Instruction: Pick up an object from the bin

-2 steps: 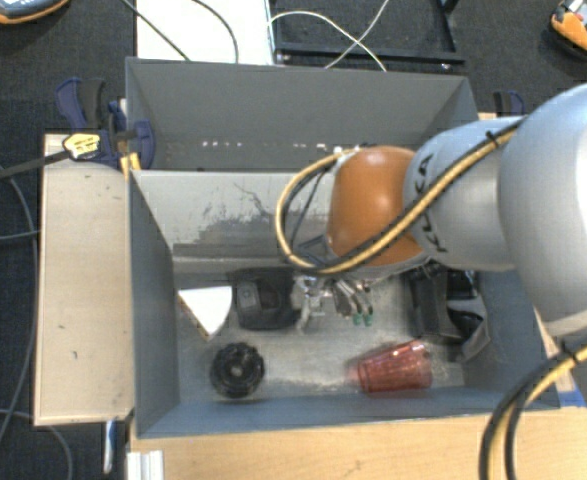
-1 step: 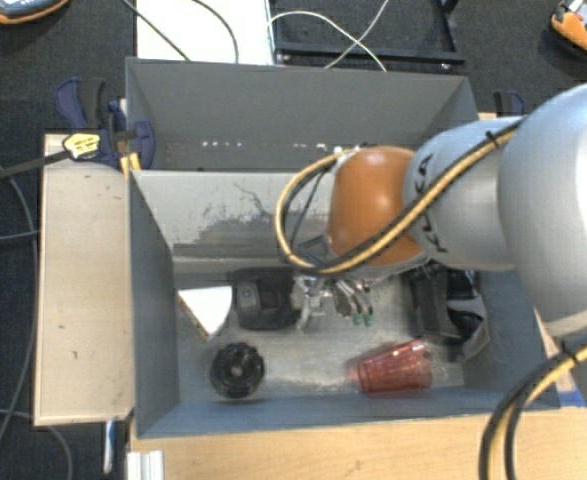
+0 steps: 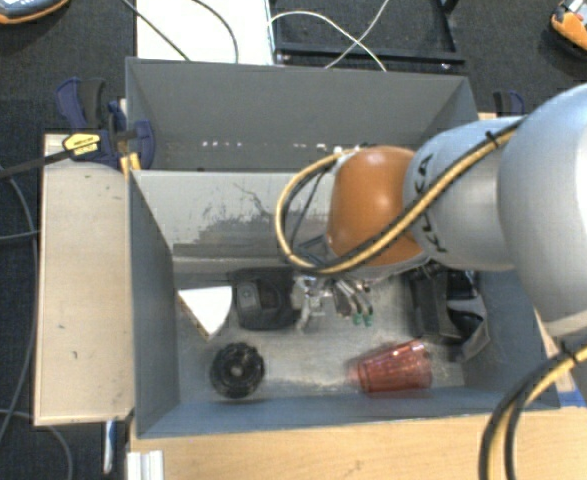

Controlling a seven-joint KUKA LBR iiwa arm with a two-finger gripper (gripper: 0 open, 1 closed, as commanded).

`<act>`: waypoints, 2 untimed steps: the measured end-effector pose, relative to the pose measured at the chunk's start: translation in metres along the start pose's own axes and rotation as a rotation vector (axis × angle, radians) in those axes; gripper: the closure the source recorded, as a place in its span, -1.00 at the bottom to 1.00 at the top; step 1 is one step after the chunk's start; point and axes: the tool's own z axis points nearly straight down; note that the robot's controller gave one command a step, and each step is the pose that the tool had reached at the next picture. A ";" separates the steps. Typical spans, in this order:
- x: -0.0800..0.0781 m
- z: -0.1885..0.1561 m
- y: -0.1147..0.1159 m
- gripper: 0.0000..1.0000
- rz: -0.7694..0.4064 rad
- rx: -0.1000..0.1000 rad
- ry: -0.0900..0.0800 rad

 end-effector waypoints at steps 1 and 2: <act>0.000 0.000 0.000 1.00 0.000 0.000 0.000; 0.000 0.000 0.000 1.00 0.001 0.000 0.000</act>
Offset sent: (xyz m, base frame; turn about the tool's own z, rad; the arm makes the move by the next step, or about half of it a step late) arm 0.0000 0.0000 0.0000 0.0000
